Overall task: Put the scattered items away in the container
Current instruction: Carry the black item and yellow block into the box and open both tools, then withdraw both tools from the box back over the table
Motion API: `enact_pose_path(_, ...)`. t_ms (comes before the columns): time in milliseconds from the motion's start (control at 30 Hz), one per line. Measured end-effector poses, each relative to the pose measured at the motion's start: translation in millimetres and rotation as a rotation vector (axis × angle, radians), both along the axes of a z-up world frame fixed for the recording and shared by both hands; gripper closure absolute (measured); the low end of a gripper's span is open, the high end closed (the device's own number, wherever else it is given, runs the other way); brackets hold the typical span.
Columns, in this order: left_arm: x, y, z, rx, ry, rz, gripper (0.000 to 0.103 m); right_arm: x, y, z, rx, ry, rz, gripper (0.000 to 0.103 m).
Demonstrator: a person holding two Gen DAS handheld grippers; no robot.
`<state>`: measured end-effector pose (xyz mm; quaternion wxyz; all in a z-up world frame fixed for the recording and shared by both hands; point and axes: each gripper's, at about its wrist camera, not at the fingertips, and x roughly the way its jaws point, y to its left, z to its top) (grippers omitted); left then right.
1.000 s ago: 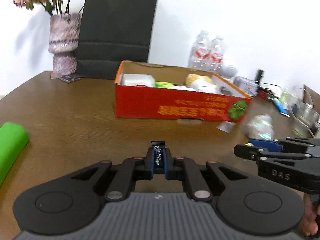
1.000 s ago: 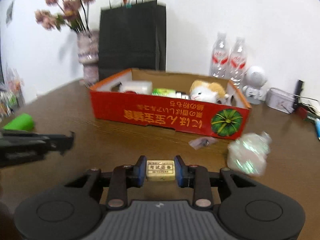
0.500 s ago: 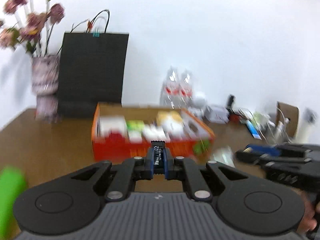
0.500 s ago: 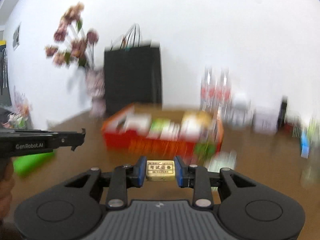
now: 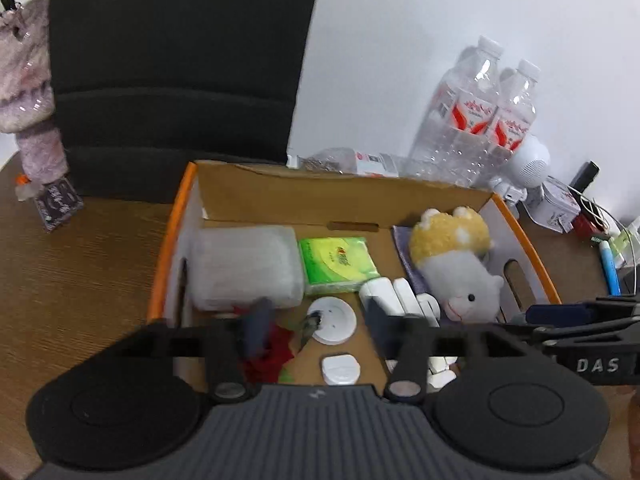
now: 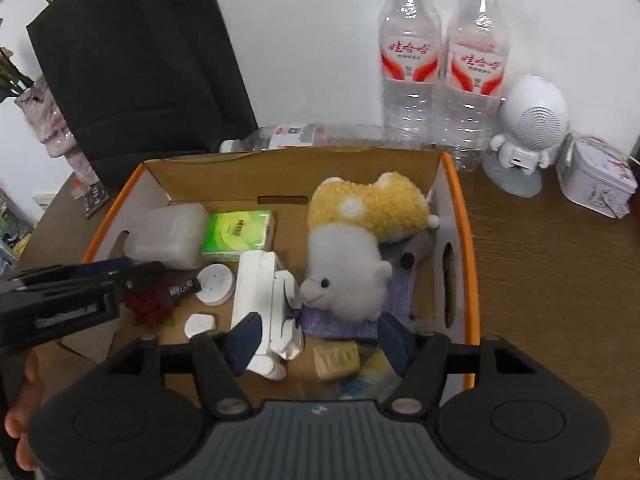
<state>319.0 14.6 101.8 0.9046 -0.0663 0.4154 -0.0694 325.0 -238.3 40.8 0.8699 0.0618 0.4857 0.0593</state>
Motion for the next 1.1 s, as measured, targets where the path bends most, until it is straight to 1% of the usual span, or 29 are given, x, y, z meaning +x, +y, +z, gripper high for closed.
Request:
enact_pose_path(33,-1.5,2.7,6.4,0.000,0.000,0.004,0.027,0.6,-1.9,3.2,0.003,0.002,-0.010,0.035)
enact_pose_path(67,-2.8,5.1,12.9,0.002,0.006,0.010,0.024,1.6,-3.4,7.2,0.003,0.002,-0.018,0.028)
enact_pose_path(133,-7.0,9.5,26.3,0.017,0.021,0.032,0.007,2.0,-6.2,15.5,-0.008,0.009,-0.042,0.019)
enact_pose_path(200,-13.4,10.2,38.6,0.048,0.042,0.035,0.001,-0.8,-7.1,24.5,-0.021,0.027,-0.060,0.016)
enact_pose_path(267,-18.8,8.1,45.4,0.080,0.079,0.030,0.001,-5.7,-5.8,35.2,-0.023,0.047,-0.058,0.011)
enact_pose_path(333,-25.0,2.0,48.8,0.128,0.122,0.024,0.001,-12.6,-2.4,43.4,-0.027,0.063,-0.047,0.008)
enact_pose_path(433,-37.7,-4.4,52.6,0.197,0.138,0.015,0.001,-27.9,4.3,53.2,-0.017,0.076,-0.039,0.007)
enact_pose_path(467,-41.8,-4.3,53.3,0.208,0.143,0.024,0.001,-32.9,5.9,54.4,-0.011,0.080,-0.032,0.007)
enact_pose_path(533,-48.4,-1.9,55.7,0.204,0.153,0.048,0.001,-41.6,7.6,54.9,-0.003,0.097,-0.024,0.007)
enact_pose_path(633,-60.8,-1.9,66.6,0.200,0.145,0.053,0.001,-51.7,5.7,59.0,0.005,0.105,-0.051,0.007)
enact_pose_path(700,-71.9,-6.1,76.3,0.215,0.114,0.035,0.001,-59.5,4.0,66.3,0.023,0.089,-0.059,0.007)
enact_pose_path(767,-88.9,-8.5,87.4,0.234,0.045,0.037,0.001,-71.4,4.8,77.2,0.043,0.036,-0.037,0.008)
enact_pose_path(800,-99.9,-10.2,92.2,0.247,-0.006,0.044,0.001,-80.3,5.6,83.7,0.049,-0.006,-0.025,0.008)
enact_pose_path(900,-148.3,-18.2,101.0,0.272,-0.247,0.030,0.000,-118.1,7.0,95.9,0.053,-0.180,-0.013,0.007)
enact_pose_path(933,-161.3,-20.4,98.4,0.281,-0.295,0.021,0.000,-133.9,8.1,94.2,0.056,-0.245,-0.003,0.007)
enact_pose_path(1000,-183.8,-18.5,84.4,0.268,-0.325,0.027,0.000,-161.3,11.1,80.5,0.062,-0.326,0.015,0.006)
enact_pose_path(1100,-228.4,-7.4,43.8,0.205,-0.343,0.064,0.000,-207.0,16.2,38.4,0.060,-0.362,0.024,0.006)
